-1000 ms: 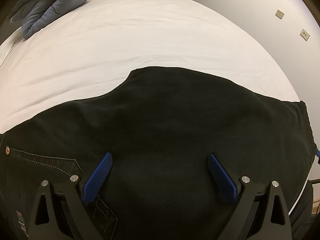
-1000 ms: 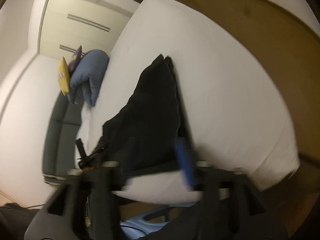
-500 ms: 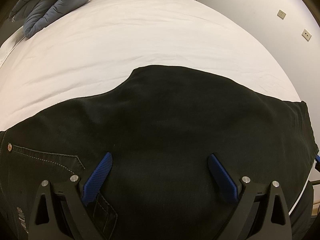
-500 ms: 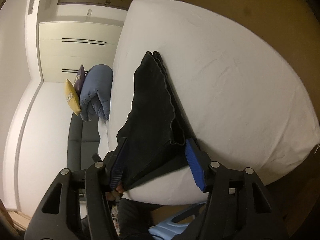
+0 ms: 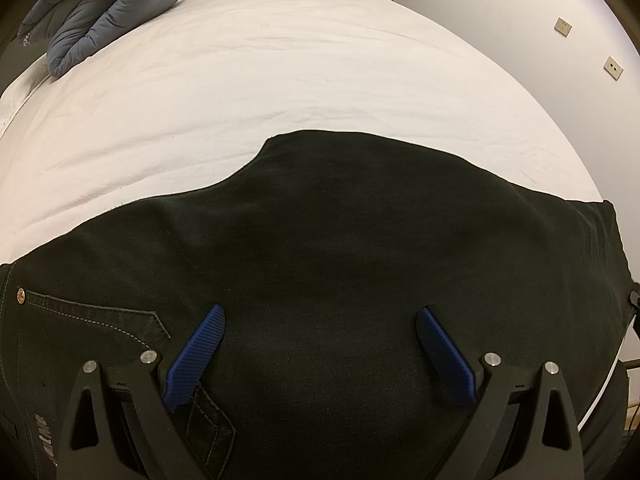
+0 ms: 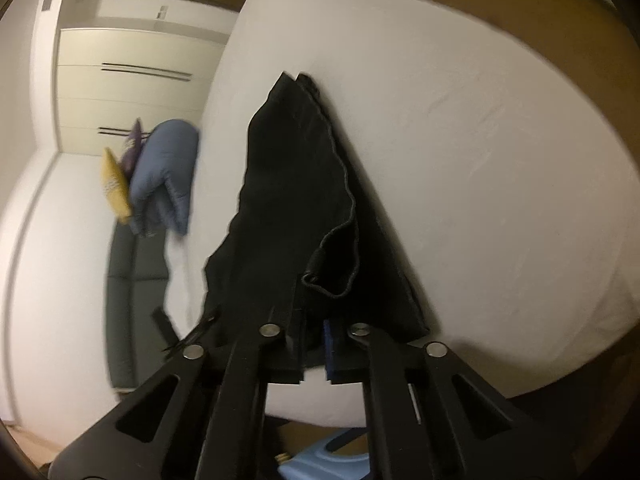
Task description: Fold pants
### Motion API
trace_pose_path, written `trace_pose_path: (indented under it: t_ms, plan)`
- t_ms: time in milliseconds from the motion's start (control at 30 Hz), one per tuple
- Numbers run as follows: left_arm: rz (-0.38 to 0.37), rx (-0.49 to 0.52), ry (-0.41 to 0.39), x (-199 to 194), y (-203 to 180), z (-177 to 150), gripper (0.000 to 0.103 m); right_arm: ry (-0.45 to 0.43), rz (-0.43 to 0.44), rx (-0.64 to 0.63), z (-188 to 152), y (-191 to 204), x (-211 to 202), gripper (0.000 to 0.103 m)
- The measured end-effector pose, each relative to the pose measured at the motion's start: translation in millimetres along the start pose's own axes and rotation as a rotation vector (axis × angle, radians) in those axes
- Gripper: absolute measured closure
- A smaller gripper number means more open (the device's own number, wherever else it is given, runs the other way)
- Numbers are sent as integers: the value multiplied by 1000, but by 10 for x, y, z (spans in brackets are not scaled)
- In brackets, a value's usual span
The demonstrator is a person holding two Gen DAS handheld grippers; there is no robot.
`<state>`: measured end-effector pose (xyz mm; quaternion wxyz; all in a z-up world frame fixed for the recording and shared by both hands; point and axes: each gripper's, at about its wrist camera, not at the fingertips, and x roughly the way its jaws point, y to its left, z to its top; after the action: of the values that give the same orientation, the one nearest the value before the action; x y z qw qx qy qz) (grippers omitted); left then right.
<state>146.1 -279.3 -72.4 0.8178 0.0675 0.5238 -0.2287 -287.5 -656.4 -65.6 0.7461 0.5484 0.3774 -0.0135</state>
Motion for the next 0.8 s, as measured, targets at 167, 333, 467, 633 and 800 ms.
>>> trace_pose_path:
  t_ms: [167, 333, 467, 633, 800]
  plan:
    - [25, 24, 11, -7, -40, -4, 4, -64, -51, 29, -157, 159, -114, 101]
    - [34, 38, 6, -24, -19, -64, 4, -92, -75, 56, -222, 233, -199, 101]
    - [34, 33, 3, -6, -17, -59, 3, -52, -78, 158, -183, -172, -57, 101]
    - [37, 32, -6, -133, -4, -157, 4, -86, -109, 156, -142, -55, -283, 91]
    - [43, 15, -11, -141, 27, -125, 7, -213, -301, -41, -3, 556, -536, 80]
